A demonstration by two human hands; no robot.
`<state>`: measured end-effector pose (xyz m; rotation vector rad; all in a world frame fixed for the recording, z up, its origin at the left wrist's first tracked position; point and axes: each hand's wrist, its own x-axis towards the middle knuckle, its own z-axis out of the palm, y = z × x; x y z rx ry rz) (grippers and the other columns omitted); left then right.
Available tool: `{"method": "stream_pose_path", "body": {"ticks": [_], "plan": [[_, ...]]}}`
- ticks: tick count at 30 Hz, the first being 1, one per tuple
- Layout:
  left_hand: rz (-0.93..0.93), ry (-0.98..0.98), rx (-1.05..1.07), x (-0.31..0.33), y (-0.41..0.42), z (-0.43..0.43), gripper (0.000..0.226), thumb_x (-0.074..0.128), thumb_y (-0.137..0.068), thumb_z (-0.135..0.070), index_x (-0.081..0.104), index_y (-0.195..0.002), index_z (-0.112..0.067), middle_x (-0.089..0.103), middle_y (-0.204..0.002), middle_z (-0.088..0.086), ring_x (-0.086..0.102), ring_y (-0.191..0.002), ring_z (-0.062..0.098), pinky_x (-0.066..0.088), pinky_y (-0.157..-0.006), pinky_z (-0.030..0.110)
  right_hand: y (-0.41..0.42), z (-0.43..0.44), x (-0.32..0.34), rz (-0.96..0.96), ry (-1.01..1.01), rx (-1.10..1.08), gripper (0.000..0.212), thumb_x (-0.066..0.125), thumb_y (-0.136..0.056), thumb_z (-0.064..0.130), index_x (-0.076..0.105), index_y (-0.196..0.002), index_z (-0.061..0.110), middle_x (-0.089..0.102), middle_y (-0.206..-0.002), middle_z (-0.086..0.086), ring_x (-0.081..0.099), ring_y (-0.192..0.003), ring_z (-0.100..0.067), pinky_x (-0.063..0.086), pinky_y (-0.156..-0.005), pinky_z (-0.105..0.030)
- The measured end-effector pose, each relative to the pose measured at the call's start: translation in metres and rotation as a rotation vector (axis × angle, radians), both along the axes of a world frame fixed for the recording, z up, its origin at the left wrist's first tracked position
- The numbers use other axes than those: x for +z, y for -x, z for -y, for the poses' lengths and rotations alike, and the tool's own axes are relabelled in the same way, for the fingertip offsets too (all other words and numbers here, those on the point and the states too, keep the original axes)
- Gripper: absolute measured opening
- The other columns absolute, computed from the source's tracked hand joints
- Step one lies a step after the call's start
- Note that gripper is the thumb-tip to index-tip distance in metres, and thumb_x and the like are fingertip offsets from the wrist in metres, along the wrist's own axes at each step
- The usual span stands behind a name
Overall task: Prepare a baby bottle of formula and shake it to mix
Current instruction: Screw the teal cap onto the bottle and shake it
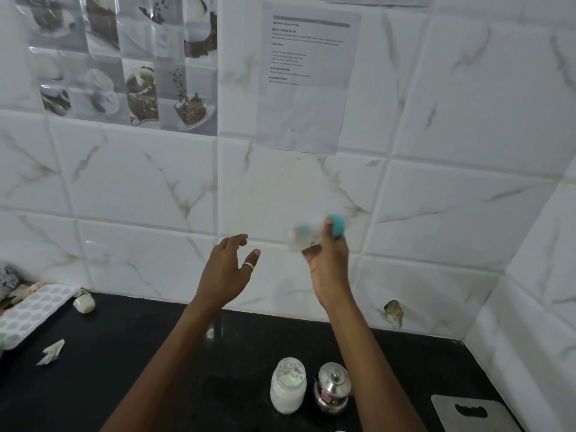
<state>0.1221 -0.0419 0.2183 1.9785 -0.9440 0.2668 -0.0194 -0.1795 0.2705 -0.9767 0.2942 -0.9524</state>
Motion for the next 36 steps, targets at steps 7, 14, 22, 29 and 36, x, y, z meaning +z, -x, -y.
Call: {"method": "stream_pose_path", "body": {"ticks": [7,14,22,29,36], "plan": [[-0.001,-0.004,-0.008,0.000,0.001,-0.002,0.051,0.055,-0.098,-0.046,0.047,-0.141,-0.018,0.058,-0.134,-0.004,0.051,-0.126,0.016,0.041,-0.098,0.029,0.006,0.005,0.008,0.160,-0.100,0.008,0.047,0.059,-0.099,0.039,0.054,-0.136,0.011,0.071,-0.126,-0.009,0.072,-0.113,-0.023,0.060,-0.089,-0.040],[0.019,0.002,-0.015,0.005,0.005,0.000,0.050,0.059,-0.097,-0.038,0.049,-0.140,-0.015,0.059,-0.133,-0.002,0.053,-0.125,0.018,0.041,-0.099,0.029,0.003,-0.014,0.007,-0.110,0.191,0.114,0.043,0.064,-0.089,0.047,0.060,-0.124,0.021,0.073,-0.115,-0.001,0.072,-0.110,-0.023,0.060,-0.091,-0.042],[0.010,0.003,-0.005,0.006,0.005,-0.005,0.051,0.057,-0.097,-0.043,0.048,-0.140,-0.017,0.058,-0.133,-0.003,0.053,-0.125,0.017,0.041,-0.098,0.028,0.002,-0.017,0.005,-0.218,0.214,0.061,0.062,0.065,-0.084,0.052,0.055,-0.134,0.016,0.067,-0.126,-0.010,0.071,-0.113,-0.025,0.058,-0.098,-0.048],[0.005,0.006,-0.004,0.006,0.009,-0.008,0.051,0.056,-0.098,-0.044,0.047,-0.141,-0.018,0.058,-0.134,-0.004,0.052,-0.125,0.015,0.040,-0.099,0.028,0.008,-0.009,0.012,0.091,-0.008,0.016,0.046,0.058,-0.099,0.042,0.055,-0.135,0.013,0.071,-0.126,-0.011,0.071,-0.115,-0.027,0.058,-0.096,-0.044],[0.000,0.006,-0.015,0.009,0.014,-0.009,0.052,0.056,-0.098,-0.044,0.047,-0.141,-0.018,0.058,-0.134,-0.004,0.052,-0.126,0.016,0.042,-0.102,0.032,0.013,-0.014,0.011,0.029,0.022,0.014,0.041,0.061,-0.096,0.043,0.059,-0.128,0.017,0.074,-0.116,-0.002,0.073,-0.109,-0.021,0.061,-0.088,-0.041]]}}
